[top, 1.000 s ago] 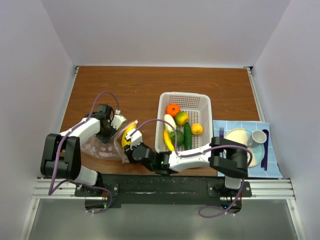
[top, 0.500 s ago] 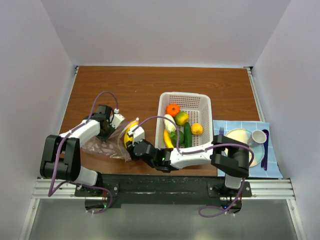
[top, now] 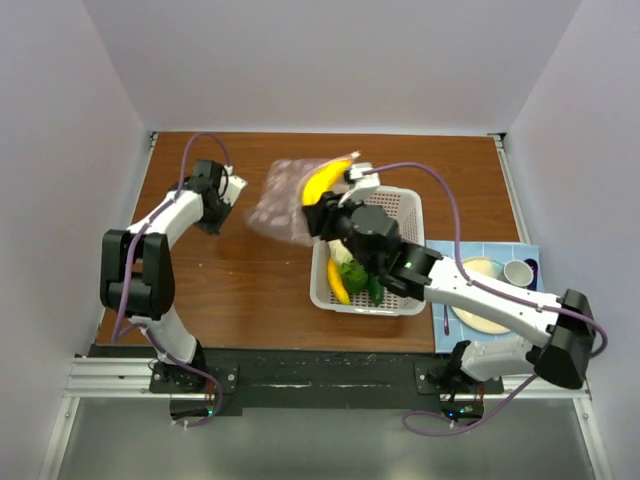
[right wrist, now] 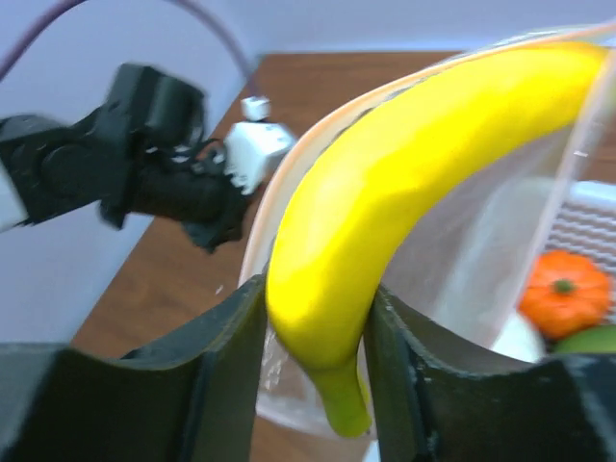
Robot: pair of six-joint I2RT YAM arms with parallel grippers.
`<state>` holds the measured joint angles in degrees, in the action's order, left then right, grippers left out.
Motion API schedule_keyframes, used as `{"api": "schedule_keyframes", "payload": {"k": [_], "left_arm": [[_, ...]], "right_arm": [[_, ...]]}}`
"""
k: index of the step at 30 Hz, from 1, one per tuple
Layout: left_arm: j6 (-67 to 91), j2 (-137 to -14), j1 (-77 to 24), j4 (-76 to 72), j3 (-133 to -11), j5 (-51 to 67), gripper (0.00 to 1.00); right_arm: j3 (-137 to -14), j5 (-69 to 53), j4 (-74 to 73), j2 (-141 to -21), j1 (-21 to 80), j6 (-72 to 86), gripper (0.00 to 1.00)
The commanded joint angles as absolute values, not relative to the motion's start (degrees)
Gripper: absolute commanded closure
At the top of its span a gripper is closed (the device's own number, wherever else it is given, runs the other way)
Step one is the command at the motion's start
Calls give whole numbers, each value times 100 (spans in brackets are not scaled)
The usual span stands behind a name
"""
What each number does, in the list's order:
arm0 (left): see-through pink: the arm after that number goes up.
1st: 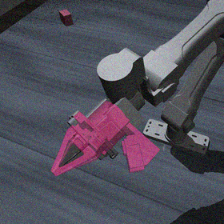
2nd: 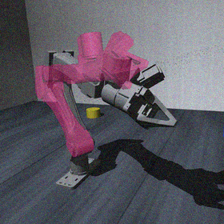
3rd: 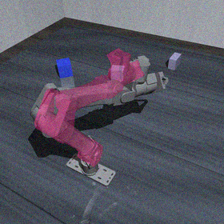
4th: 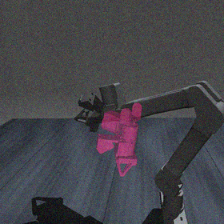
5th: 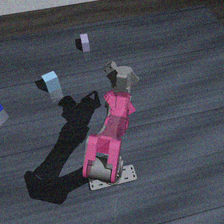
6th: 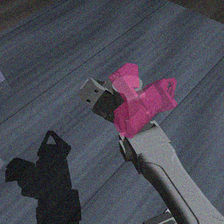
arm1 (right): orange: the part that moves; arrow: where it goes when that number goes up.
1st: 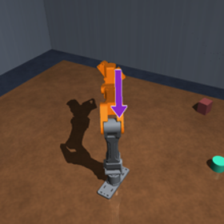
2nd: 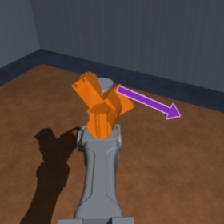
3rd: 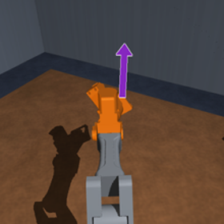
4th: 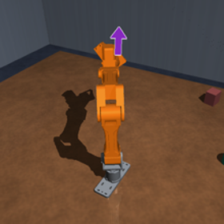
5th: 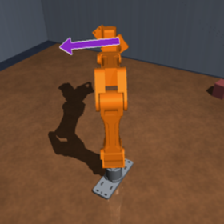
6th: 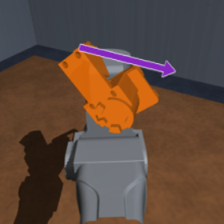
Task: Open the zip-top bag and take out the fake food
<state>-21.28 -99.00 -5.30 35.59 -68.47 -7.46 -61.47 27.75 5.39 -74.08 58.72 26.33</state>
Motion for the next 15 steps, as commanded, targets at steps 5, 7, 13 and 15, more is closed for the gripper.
{"api": "schedule_keyframes", "payload": {"k": [5,7,13,15], "left_arm": [[-1670,-9915,-633,3709,-6742,-326,100],[-1740,-9495,-615,3814,-6724,-220,100],[-2223,-8631,-159,4455,-7592,-290,99],[-2329,-8648,200,4684,-8277,-246,97]], "right_arm": [[-5344,1944,885,-8180,5836,3057,48],[-5282,1636,1168,-8489,5827,3181,48],[-5888,765,1766,-9526,5906,3445,55],[-6351,573,1749,-9946,6055,3375,56]]}}
